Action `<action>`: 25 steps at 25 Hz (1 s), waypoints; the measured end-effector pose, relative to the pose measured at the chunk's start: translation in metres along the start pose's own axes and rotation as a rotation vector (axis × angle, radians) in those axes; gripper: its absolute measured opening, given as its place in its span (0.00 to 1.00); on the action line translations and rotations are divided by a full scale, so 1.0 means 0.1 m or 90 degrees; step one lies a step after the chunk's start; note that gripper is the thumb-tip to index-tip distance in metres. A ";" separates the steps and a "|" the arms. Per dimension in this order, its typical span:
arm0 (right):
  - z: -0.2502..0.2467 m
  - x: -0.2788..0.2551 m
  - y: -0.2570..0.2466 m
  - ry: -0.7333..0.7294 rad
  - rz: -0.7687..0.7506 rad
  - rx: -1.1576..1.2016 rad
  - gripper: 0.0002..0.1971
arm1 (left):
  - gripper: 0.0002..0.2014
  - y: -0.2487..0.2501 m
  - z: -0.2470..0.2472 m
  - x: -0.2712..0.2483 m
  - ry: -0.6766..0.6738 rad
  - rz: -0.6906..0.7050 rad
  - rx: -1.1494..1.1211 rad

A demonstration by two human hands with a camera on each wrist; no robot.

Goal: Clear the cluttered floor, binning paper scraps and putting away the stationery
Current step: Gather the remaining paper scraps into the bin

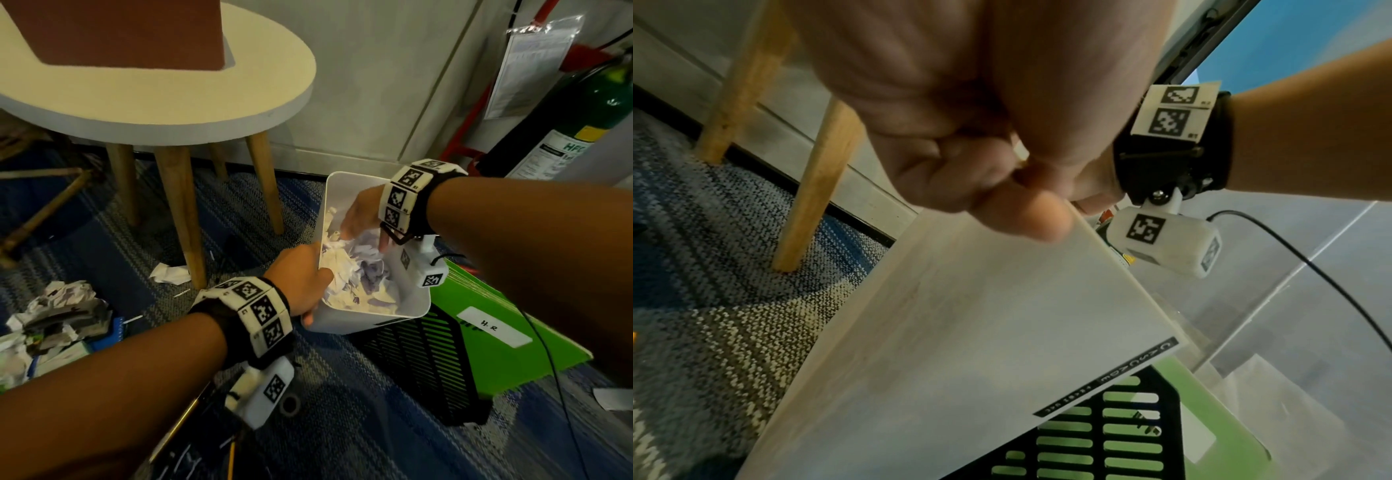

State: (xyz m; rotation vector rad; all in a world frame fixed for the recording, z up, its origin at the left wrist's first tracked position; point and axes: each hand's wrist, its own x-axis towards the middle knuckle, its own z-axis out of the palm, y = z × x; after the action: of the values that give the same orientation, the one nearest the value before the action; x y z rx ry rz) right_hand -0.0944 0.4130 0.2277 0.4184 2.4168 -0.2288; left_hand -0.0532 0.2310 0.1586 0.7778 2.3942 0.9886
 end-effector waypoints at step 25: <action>2.66 -0.37 -1.15 -0.156 -0.305 -0.039 0.11 | 0.11 -1.92 0.01 -1.32 -0.161 -0.135 0.353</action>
State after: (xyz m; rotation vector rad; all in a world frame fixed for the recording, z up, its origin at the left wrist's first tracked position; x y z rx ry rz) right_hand 0.0483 0.2258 0.0555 -0.2136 2.2381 -0.3880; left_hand -0.0180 0.0341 0.0390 0.7514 2.4717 0.1229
